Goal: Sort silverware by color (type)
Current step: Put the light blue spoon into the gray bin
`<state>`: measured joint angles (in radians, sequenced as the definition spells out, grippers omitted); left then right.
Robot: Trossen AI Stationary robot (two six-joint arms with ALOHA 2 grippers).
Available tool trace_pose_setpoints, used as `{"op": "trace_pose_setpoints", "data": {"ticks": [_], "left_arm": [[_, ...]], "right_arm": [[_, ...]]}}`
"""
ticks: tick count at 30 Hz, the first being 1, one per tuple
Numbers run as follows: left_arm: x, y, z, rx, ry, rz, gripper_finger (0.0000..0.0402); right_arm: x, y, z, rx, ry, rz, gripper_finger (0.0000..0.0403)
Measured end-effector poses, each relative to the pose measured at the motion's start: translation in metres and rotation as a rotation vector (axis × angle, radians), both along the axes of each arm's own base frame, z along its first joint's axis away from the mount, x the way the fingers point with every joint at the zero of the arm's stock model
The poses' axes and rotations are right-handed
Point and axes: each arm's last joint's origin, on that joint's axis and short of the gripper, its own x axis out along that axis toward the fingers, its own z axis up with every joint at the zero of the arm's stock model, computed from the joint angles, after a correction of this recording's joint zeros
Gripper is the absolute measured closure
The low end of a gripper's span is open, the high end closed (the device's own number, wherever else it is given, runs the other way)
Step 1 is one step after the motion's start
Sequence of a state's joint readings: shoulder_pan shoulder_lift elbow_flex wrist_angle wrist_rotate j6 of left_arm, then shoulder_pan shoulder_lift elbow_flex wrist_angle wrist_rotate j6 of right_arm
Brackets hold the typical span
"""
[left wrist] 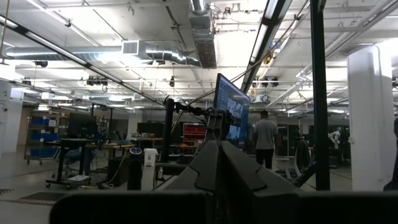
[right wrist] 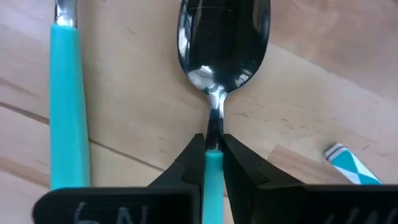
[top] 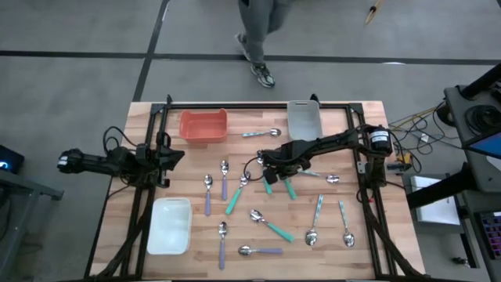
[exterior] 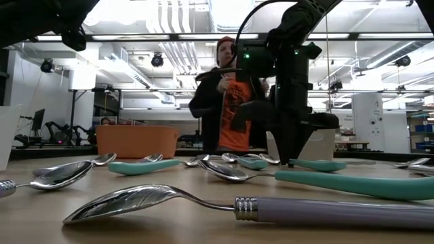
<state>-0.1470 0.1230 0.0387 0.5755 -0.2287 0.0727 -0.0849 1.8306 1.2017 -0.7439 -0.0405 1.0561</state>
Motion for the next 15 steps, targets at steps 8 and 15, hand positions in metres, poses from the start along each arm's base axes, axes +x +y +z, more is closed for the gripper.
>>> {"op": "trace_pose_setpoints", "data": {"ticks": [8, 15], "left_arm": [[0.0, 0.0, 0.0, -0.006, -0.001, -0.003, 0.0402], [0.0, 0.0, 0.0, -0.007, -0.004, -0.003, 0.0402]], "right_arm": [[-0.009, 0.001, 0.037, -0.017, -0.093, 0.055, 0.0378], [-0.013, -0.001, 0.076, -0.041, -0.22, 0.071, 0.0378]]}}
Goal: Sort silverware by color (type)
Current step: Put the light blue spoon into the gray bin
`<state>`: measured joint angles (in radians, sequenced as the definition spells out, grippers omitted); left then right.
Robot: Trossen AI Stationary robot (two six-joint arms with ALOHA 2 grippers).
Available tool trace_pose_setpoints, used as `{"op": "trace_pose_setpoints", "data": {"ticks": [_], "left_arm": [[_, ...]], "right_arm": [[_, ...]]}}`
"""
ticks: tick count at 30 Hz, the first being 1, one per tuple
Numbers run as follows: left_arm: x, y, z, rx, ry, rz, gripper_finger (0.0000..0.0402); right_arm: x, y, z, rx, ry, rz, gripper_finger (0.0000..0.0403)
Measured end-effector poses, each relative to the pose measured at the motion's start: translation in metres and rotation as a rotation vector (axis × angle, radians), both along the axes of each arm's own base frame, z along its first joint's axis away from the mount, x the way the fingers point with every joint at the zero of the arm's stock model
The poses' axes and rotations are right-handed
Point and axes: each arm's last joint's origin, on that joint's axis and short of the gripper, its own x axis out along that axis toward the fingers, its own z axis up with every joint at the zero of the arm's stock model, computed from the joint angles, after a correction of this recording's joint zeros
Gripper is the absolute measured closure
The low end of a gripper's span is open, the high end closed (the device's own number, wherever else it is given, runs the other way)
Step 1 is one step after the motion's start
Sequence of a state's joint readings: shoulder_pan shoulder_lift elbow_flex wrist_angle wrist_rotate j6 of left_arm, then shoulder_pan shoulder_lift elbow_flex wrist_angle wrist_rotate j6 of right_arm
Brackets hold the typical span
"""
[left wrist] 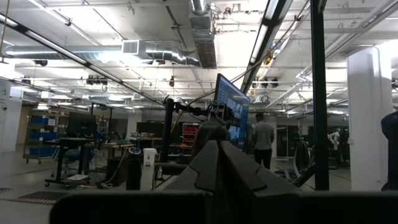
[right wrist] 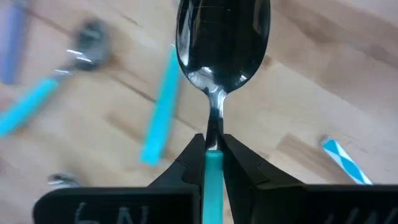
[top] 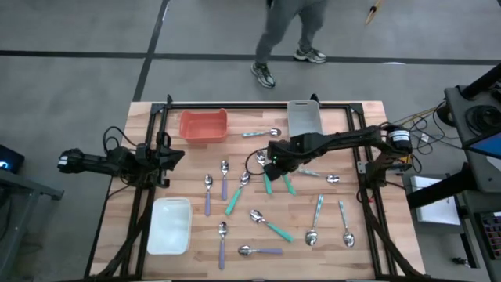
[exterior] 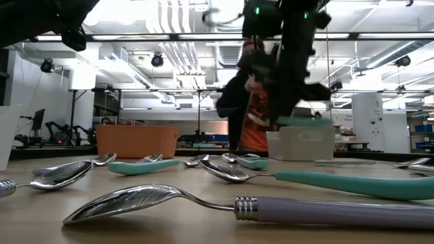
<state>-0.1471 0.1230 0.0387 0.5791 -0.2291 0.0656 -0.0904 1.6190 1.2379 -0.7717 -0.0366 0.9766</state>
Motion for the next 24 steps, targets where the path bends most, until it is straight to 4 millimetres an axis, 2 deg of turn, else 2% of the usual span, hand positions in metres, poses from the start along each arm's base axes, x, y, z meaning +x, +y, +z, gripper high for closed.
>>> {"op": "trace_pose_setpoints", "data": {"ticks": [8, 15, 19, 24], "left_arm": [[0.0, 0.0, 0.0, -0.001, -0.004, 0.0, 0.0402], [0.0, 0.0, 0.0, -0.001, -0.004, 0.0, 0.0402], [0.0, 0.0, 0.0, -0.001, -0.005, 0.0, 0.0402], [0.0, 0.0, 0.0, -0.001, -0.005, 0.0, 0.0402]], "right_arm": [[0.015, -0.021, 0.049, -0.048, -0.164, -0.009, 0.0378], [0.029, -0.059, 0.078, -0.05, -0.244, 0.012, 0.0378], [0.022, -0.088, 0.088, -0.053, -0.206, -0.033, 0.0378], [-0.002, -0.128, 0.091, -0.038, -0.097, -0.133, 0.0378]]}}
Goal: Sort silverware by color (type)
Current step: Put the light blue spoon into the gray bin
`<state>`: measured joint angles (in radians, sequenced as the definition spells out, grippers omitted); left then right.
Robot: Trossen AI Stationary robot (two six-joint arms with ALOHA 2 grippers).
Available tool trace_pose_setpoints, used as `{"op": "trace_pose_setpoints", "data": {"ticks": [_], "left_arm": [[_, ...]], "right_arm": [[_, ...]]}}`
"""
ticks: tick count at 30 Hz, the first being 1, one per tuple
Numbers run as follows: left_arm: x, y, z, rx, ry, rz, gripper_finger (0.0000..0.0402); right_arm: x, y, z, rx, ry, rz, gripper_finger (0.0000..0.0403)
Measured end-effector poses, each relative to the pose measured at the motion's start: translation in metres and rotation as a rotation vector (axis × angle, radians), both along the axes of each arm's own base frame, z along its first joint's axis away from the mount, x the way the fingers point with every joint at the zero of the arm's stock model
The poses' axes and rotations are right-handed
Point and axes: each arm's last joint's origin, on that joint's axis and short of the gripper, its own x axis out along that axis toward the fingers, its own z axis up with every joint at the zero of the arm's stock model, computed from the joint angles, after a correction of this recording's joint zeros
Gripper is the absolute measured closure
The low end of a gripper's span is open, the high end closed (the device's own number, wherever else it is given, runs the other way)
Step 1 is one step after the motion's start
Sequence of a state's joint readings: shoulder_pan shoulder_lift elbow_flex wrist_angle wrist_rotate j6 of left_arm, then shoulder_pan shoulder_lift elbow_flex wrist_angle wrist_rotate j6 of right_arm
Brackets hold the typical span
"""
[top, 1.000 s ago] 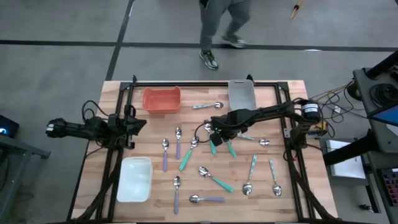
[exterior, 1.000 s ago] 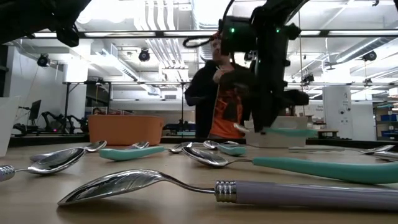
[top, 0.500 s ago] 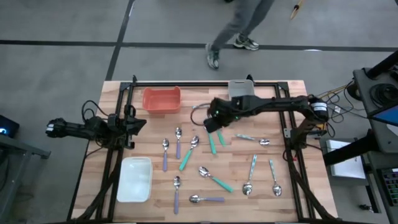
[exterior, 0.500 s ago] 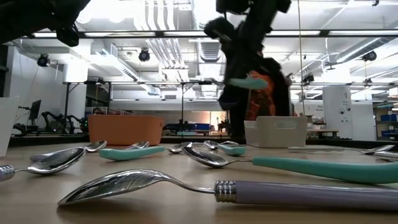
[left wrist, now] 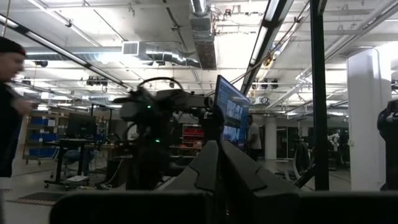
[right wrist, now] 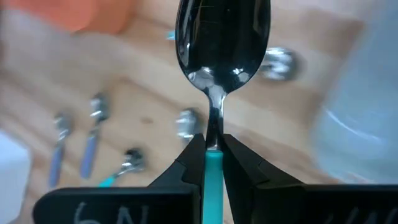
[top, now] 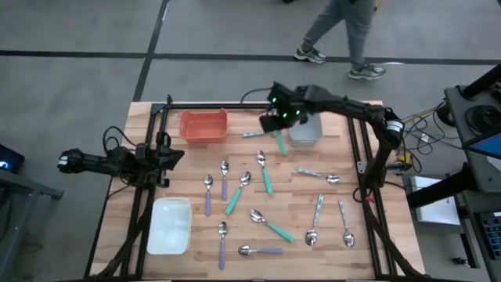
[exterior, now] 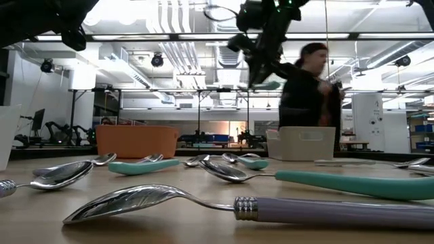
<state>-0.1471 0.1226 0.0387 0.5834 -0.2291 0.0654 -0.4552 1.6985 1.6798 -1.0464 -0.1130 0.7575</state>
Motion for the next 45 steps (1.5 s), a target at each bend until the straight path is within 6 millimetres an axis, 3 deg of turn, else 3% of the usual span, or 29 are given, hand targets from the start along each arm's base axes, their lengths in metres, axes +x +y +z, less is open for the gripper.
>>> {"op": "trace_pose_setpoints", "data": {"ticks": [11, 19, 25, 33, 45], "left_arm": [[0.0, 0.0, 0.0, 0.0, 0.0, 0.0, 0.0402], [0.0, 0.0, 0.0, 0.0, 0.0, 0.0, 0.0402], [0.0, 0.0, 0.0, 0.0, 0.0, 0.0, 0.0402], [0.0, 0.0, 0.0, 0.0, 0.0, 0.0, 0.0402], [0.0, 0.0, 0.0, 0.0, 0.0, 0.0, 0.0402]], "right_arm": [[-0.067, -0.078, -0.016, 0.121, 0.178, -0.23, 0.0378], [-0.088, -0.115, -0.047, 0.29, 0.196, -0.279, 0.0378], [-0.084, -0.126, -0.072, 0.378, 0.202, -0.246, 0.0378], [-0.079, -0.134, -0.09, 0.383, 0.213, -0.237, 0.0378], [-0.081, -0.138, -0.092, 0.251, 0.312, -0.266, 0.0378]]}}
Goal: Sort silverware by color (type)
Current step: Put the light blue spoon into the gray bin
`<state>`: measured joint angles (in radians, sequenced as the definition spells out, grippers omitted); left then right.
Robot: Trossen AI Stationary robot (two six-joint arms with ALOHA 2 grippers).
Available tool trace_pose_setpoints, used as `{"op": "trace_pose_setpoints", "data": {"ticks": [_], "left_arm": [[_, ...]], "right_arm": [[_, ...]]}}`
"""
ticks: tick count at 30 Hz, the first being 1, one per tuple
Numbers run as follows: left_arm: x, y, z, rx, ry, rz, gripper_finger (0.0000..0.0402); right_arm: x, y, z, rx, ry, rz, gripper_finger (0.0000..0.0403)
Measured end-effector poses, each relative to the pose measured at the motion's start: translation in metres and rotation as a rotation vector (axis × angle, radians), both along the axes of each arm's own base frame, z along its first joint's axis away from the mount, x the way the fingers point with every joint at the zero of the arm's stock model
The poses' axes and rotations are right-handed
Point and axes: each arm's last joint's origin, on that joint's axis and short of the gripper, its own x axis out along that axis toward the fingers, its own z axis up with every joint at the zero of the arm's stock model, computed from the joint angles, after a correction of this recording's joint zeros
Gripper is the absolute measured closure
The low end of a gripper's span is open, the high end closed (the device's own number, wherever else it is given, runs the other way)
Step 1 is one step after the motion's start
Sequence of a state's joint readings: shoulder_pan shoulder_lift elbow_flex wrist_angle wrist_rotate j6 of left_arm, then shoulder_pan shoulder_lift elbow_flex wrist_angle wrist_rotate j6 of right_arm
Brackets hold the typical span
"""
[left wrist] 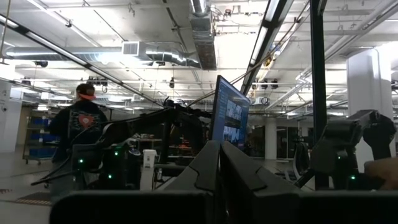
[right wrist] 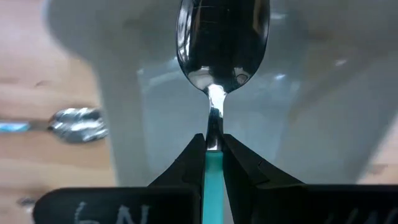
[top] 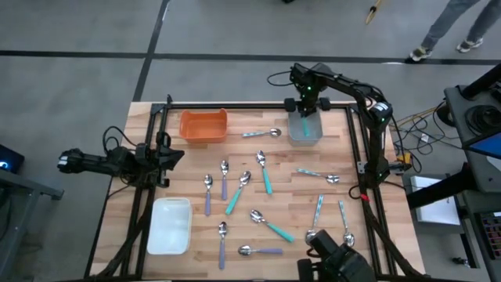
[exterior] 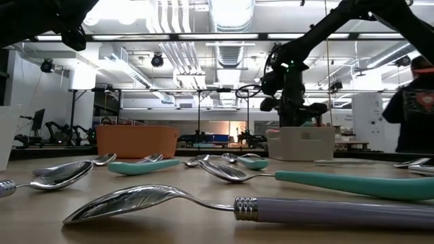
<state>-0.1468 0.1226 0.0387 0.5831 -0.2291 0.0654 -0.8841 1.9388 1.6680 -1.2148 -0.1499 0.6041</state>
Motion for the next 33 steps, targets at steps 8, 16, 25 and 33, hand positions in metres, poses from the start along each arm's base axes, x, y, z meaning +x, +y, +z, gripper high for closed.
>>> {"op": "trace_pose_setpoints", "data": {"ticks": [8, 16, 25, 33], "left_arm": [[0.0, 0.0, 0.0, 0.0, 0.0, 0.0, 0.0402], [0.0, 0.0, 0.0, 0.0, 0.0, 0.0, 0.0402], [0.0, 0.0, 0.0, 0.0, 0.0, 0.0, 0.0402], [0.0, 0.0, 0.0, 0.0, 0.0, 0.0, 0.0402]], "right_arm": [[0.0021, 0.0017, -0.0002, -0.034, 0.036, 0.027, 0.0378], [0.0054, 0.004, -0.0003, -0.069, 0.071, 0.046, 0.0371], [0.0058, 0.0053, -0.0003, -0.056, 0.066, 0.048, 0.0369], [0.0068, 0.0061, -0.0001, -0.028, 0.029, 0.066, 0.0369]]}}
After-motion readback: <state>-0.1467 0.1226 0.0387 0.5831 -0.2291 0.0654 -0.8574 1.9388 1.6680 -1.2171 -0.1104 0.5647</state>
